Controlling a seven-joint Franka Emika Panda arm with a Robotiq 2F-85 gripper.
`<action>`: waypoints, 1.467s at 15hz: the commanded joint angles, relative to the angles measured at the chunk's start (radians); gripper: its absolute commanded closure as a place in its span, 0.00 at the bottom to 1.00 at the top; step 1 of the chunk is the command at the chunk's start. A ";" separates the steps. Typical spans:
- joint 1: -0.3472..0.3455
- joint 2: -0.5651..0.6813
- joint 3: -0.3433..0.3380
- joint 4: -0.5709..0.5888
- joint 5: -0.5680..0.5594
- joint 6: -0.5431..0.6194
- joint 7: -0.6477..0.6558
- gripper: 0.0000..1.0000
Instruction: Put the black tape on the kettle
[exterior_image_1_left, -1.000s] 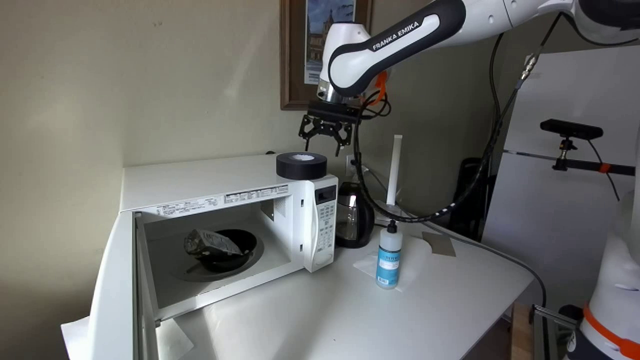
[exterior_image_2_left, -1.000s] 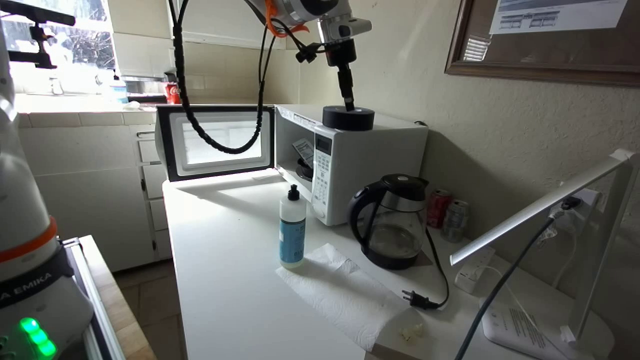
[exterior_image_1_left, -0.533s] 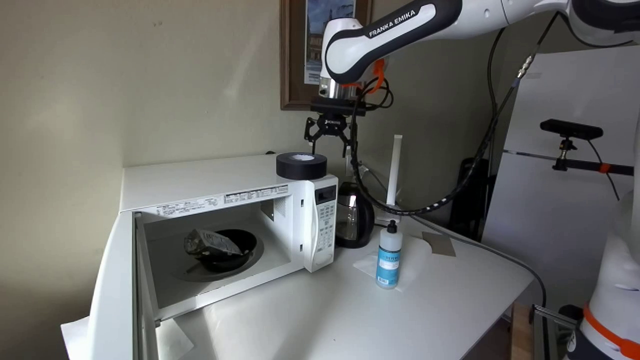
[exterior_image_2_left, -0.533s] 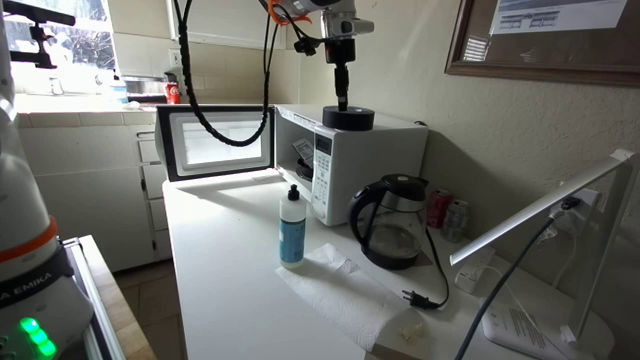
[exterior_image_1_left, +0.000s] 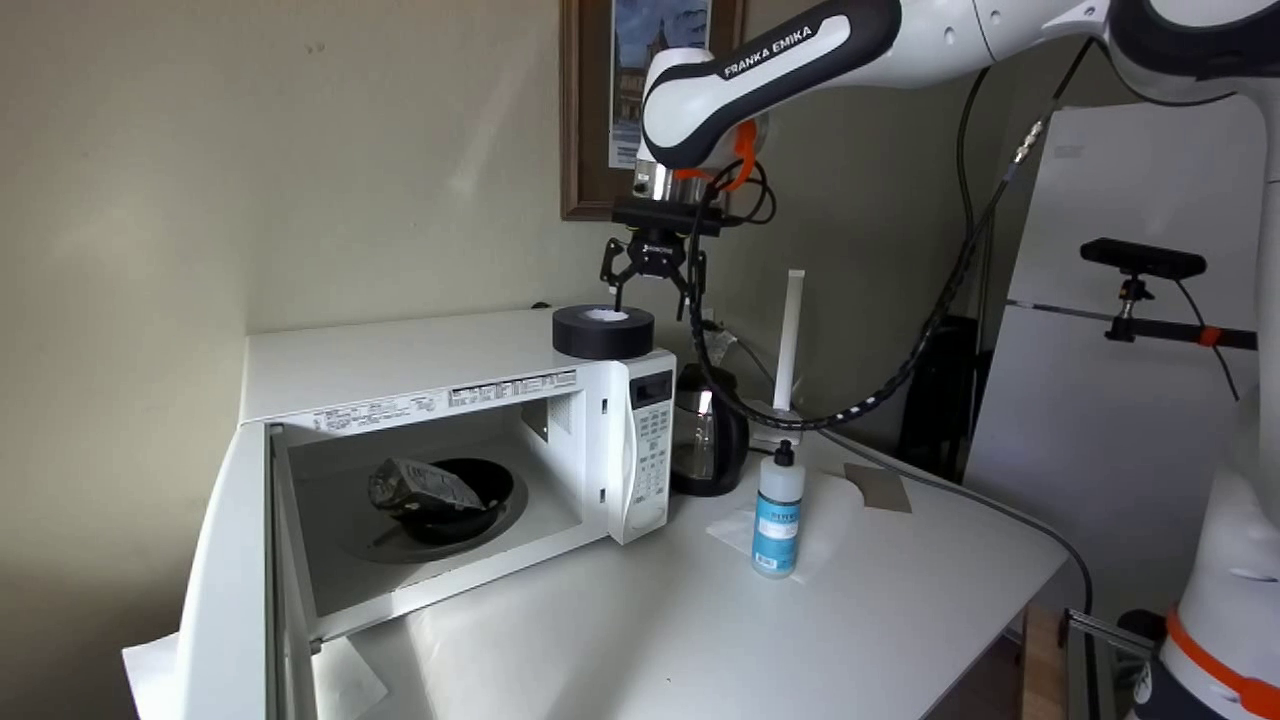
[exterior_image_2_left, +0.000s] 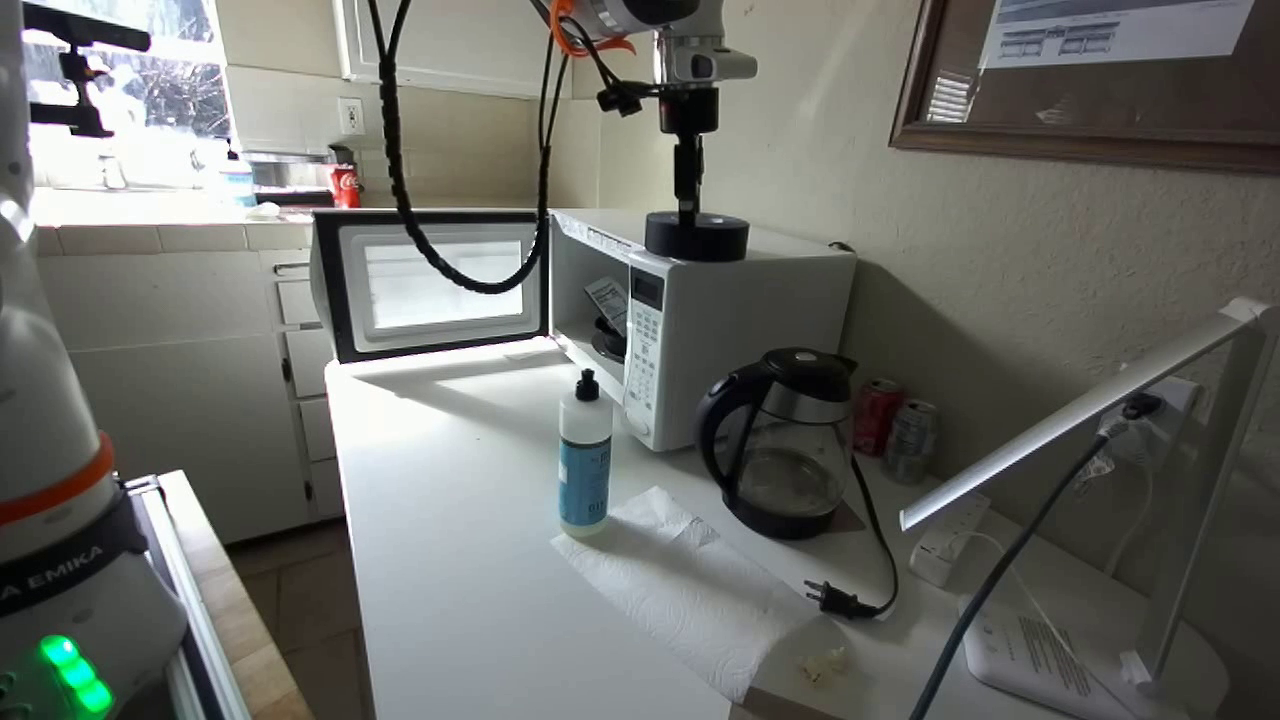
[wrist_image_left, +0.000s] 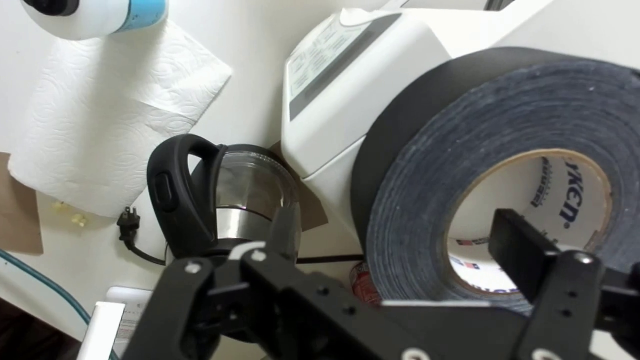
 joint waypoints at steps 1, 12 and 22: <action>0.015 0.030 -0.011 0.042 0.034 -0.015 0.000 0.01; 0.019 0.074 -0.018 0.049 0.045 -0.018 0.004 0.25; 0.017 0.026 -0.028 0.019 0.041 -0.019 0.009 0.79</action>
